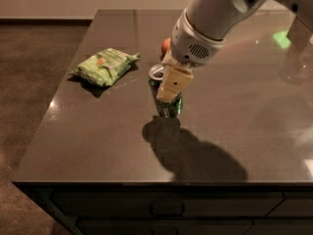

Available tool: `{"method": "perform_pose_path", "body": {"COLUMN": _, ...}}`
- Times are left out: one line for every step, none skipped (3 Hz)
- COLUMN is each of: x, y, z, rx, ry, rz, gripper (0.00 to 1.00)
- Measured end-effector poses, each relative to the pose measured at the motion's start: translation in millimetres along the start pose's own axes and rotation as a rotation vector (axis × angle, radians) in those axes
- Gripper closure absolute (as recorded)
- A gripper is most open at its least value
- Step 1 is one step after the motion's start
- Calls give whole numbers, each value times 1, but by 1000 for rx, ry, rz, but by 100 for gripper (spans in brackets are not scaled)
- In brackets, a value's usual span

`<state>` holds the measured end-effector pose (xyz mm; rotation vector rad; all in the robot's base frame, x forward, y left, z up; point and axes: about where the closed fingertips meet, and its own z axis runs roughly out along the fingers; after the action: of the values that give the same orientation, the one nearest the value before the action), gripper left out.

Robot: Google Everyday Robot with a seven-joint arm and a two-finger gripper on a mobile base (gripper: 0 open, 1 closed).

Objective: Knock green can over

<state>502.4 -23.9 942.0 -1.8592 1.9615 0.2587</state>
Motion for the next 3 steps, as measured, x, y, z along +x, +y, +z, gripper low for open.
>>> {"method": "perform_pose_path", "body": {"x": 30, "y": -15, "z": -1, "rx": -12, "ry": 149, "rz": 6, "gripper": 100}}
{"method": "perform_pose_path", "body": {"x": 51, "y": -24, "z": -1, "rx": -17, "ry": 259, "rz": 10, "gripper": 100}}
{"method": "perform_pose_path", "body": {"x": 63, "y": -29, "z": 0, "rx": -5, "ry": 339, "rz": 11, "gripper": 85}}
